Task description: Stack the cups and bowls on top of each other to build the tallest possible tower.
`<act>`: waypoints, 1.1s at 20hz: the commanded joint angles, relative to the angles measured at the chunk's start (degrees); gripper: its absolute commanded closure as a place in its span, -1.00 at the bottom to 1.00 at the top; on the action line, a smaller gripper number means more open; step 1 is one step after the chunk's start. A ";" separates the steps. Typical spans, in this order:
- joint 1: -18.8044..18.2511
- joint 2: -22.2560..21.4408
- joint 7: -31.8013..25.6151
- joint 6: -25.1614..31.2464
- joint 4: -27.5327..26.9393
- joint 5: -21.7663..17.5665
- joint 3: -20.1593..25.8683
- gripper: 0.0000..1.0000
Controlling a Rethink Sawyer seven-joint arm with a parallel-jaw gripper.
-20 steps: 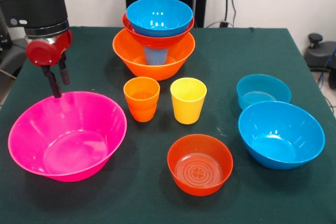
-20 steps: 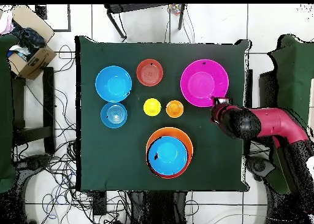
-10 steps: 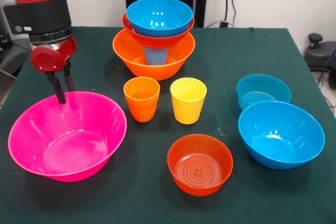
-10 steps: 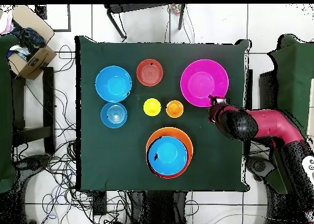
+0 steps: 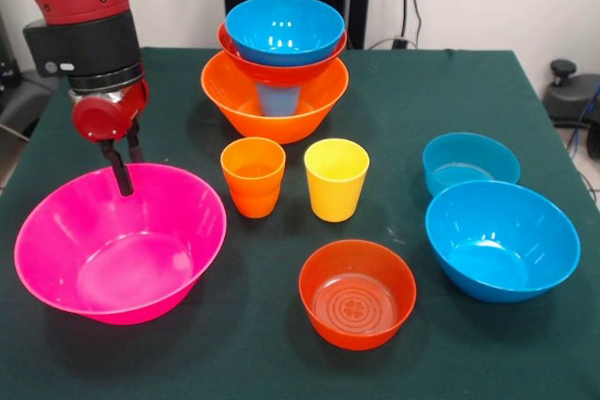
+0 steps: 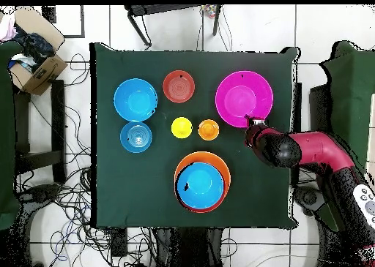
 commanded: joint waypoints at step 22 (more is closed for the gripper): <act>1.67 6.00 -9.44 -10.53 0.48 -10.58 -4.49 -1.00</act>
